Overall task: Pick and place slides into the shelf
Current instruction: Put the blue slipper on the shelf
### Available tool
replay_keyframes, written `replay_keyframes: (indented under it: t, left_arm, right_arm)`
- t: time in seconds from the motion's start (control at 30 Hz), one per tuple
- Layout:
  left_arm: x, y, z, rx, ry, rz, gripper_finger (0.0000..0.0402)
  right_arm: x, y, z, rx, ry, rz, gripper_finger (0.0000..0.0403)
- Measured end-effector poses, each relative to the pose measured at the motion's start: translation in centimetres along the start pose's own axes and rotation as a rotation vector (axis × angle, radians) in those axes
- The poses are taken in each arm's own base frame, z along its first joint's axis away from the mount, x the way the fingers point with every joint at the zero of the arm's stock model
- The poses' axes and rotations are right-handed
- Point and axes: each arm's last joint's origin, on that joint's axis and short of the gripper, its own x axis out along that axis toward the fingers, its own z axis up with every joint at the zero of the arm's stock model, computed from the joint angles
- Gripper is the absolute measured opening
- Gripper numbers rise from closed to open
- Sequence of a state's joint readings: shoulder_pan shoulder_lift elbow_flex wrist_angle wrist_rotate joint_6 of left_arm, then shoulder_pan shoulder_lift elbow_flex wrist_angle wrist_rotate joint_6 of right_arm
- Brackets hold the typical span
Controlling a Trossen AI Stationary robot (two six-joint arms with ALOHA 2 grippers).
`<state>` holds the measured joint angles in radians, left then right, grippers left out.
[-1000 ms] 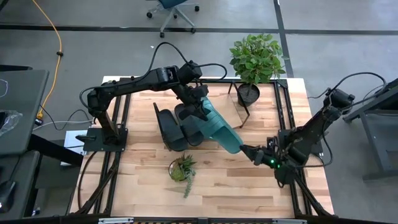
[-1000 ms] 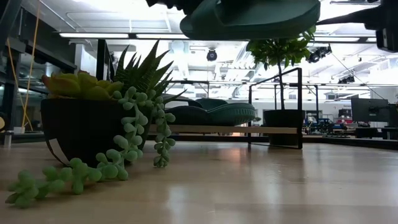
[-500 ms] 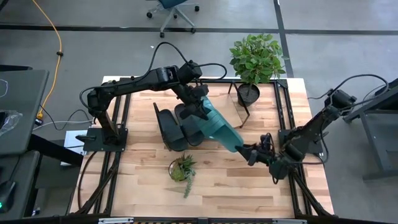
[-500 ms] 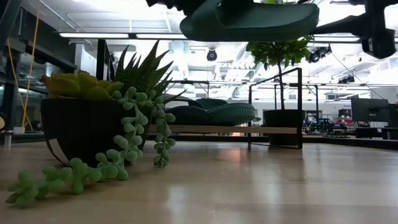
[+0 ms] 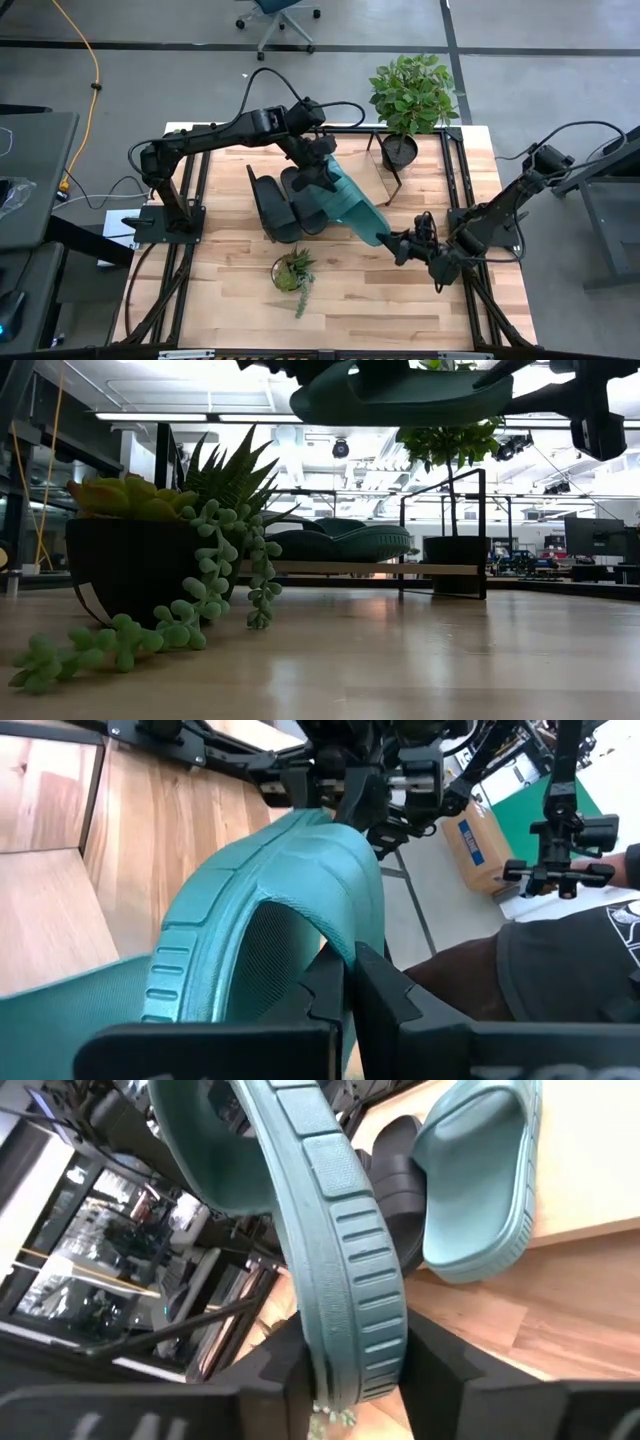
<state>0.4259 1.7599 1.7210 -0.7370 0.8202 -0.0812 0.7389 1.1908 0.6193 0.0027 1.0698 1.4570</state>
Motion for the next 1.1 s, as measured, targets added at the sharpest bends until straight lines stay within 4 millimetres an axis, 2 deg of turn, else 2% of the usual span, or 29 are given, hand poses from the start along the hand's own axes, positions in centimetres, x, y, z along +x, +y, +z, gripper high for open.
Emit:
replay_keyframes:
  t: [0.27,0.43,0.6,0.8,0.93,1.1]
  left_arm:
    - [0.0,0.0,0.3,0.025,-0.027,0.000,0.0006]
    - [-0.4,0.4,0.4,0.023,-0.037,0.010,0.0036]
    - [-1.0,1.0,0.5,0.018,-0.052,0.029,0.0076]
    - [-2.1,2.0,0.7,0.009,-0.085,0.069,0.0114]
    - [-3.0,2.3,1.2,0.033,-0.133,0.078,0.0124]
    - [-5.0,1.3,2.1,0.093,-0.225,0.080,0.0117]
  right_arm:
    - [0.0,-0.1,0.0,-0.006,-0.008,-0.004,0.0058]
    - [-0.2,0.0,-0.1,-0.006,-0.001,0.001,0.0053]
    - [-1.5,-0.3,-0.9,0.018,0.026,0.017,0.0046]
    - [-2.8,-0.4,-1.3,0.100,-0.039,0.041,0.0041]
    - [-2.8,-0.5,-1.3,0.176,-0.065,0.041,0.0041]
    - [-2.2,-1.0,-1.9,0.301,-0.087,0.025,0.0041]
